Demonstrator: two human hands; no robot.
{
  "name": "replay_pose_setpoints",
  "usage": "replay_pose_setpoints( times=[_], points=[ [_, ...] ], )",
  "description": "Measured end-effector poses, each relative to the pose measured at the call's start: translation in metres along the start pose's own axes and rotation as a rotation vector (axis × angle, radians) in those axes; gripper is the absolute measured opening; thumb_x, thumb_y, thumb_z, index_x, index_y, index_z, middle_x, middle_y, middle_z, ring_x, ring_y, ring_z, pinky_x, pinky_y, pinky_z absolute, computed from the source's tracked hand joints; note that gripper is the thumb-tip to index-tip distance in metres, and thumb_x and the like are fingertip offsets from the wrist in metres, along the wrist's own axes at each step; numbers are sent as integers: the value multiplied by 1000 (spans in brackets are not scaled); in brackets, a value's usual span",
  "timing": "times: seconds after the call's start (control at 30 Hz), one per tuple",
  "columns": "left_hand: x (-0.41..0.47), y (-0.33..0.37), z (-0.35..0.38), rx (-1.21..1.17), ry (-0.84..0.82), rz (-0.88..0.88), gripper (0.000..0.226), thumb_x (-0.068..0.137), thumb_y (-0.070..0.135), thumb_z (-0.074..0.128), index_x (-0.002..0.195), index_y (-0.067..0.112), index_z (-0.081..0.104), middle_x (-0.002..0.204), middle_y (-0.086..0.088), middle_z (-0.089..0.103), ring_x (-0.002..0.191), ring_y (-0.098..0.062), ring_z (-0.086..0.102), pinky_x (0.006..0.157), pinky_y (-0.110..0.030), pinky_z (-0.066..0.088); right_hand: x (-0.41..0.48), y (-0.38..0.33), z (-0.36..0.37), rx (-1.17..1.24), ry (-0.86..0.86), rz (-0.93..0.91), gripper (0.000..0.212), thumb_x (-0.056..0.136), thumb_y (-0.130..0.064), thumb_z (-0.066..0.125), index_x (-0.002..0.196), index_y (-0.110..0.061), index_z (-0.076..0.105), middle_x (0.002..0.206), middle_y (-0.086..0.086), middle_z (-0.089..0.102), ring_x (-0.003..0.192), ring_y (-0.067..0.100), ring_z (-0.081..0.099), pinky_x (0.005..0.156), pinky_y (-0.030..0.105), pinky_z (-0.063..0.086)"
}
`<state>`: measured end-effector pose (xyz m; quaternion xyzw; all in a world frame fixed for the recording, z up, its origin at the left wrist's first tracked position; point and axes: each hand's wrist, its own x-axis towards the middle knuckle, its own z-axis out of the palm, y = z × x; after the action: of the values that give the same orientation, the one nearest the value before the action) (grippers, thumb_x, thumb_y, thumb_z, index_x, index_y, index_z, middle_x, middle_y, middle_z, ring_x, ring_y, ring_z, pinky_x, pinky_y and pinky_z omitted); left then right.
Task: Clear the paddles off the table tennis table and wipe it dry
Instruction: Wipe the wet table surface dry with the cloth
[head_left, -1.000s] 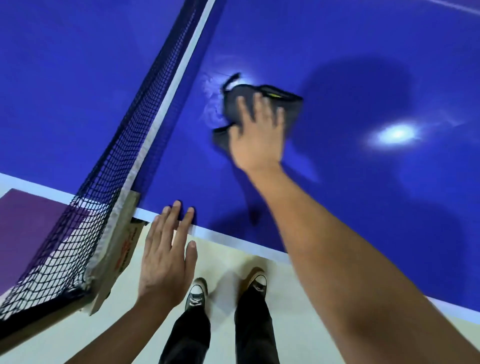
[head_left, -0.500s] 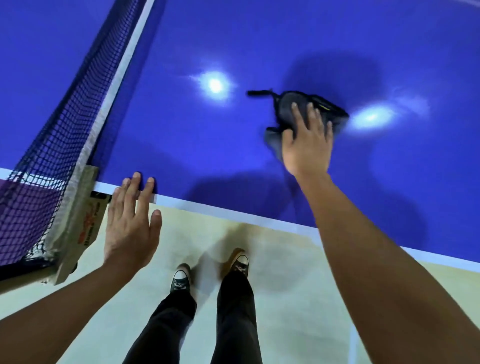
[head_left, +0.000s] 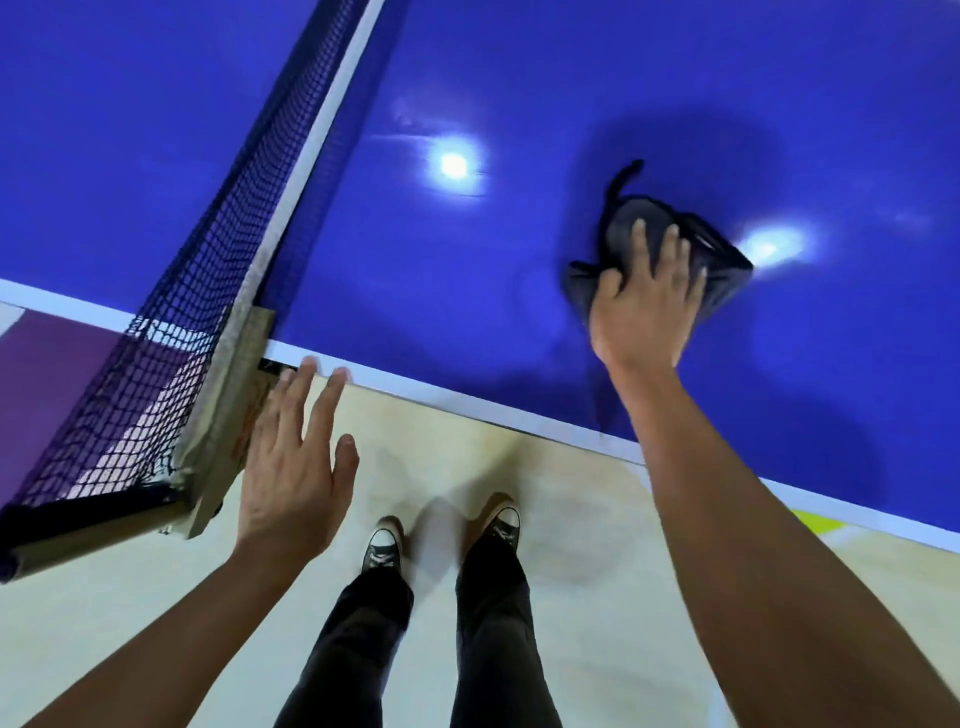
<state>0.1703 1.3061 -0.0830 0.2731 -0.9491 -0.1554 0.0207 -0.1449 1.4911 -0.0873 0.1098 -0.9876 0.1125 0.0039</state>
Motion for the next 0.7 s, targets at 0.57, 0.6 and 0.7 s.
replay_pose_setpoints(
  times=[0.57,0.6,0.7],
  points=[
    [-4,-27,-17,31,-167,4,73,93,9,48,160,9,20,169,-5,14,155,-25,16,124,-22,-5,-111,-215,43,9,-186,-604,64,98,-44,33,160,-31,28,169,3,19,156,19,15,126,47,5],
    [-3,-24,-18,35,-157,21,71,92,9,47,159,8,23,168,-9,18,153,-27,19,124,-22,-5,-117,-202,40,12,-170,-600,64,96,-43,33,159,-31,32,168,2,23,155,19,19,126,47,7],
    [0,-14,-19,72,-134,56,73,88,10,49,158,10,27,162,-21,27,145,-39,30,121,-47,22,-109,-146,27,91,-126,-438,63,92,-42,33,154,-32,43,164,1,33,152,16,28,126,44,13]
  ],
)
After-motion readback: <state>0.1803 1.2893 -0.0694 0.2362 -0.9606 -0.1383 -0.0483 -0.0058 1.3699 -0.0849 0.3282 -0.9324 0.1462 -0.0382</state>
